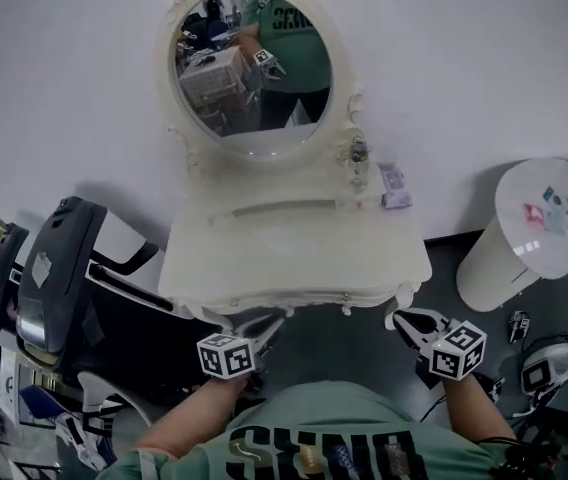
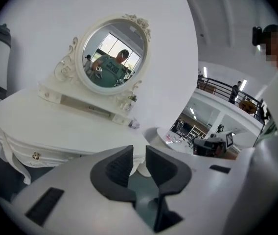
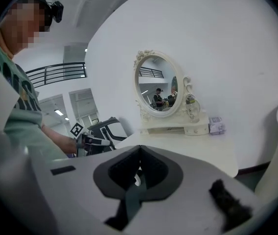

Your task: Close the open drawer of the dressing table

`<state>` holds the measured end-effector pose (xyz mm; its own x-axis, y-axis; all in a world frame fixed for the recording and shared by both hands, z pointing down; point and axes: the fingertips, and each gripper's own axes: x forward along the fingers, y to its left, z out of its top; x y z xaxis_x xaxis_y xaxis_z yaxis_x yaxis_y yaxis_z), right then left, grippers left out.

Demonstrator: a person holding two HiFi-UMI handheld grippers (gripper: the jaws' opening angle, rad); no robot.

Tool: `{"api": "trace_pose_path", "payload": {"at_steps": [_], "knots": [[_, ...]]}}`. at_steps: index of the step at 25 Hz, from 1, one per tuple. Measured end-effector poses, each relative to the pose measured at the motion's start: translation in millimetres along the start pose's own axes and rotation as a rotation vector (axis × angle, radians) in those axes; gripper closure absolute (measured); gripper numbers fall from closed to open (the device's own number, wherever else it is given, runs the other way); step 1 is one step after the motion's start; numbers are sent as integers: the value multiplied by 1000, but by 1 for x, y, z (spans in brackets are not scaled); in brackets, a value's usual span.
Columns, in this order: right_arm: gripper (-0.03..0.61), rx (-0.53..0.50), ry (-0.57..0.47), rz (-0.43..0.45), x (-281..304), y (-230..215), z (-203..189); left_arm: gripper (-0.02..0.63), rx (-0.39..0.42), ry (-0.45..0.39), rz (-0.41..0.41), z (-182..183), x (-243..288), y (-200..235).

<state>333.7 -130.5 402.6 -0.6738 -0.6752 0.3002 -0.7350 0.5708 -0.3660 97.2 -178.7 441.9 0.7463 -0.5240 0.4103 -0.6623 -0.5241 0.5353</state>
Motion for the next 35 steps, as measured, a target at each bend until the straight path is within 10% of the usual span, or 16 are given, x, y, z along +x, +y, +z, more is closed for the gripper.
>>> {"api": "trace_pose_path", "payload": {"at_steps": [11, 22, 28, 35], "knots": [[568, -85, 36, 63, 89, 10, 53, 529, 9, -188, 19, 68, -53, 54], [568, -86, -106, -56, 264, 43, 168, 532, 108, -219, -177, 217, -93, 184], [568, -122, -99, -65, 291, 33, 197, 535, 269, -234, -211, 267, -68, 190], [568, -100, -80, -74, 257, -44, 213, 540, 255, -331, -173, 292, -22, 151]]}}
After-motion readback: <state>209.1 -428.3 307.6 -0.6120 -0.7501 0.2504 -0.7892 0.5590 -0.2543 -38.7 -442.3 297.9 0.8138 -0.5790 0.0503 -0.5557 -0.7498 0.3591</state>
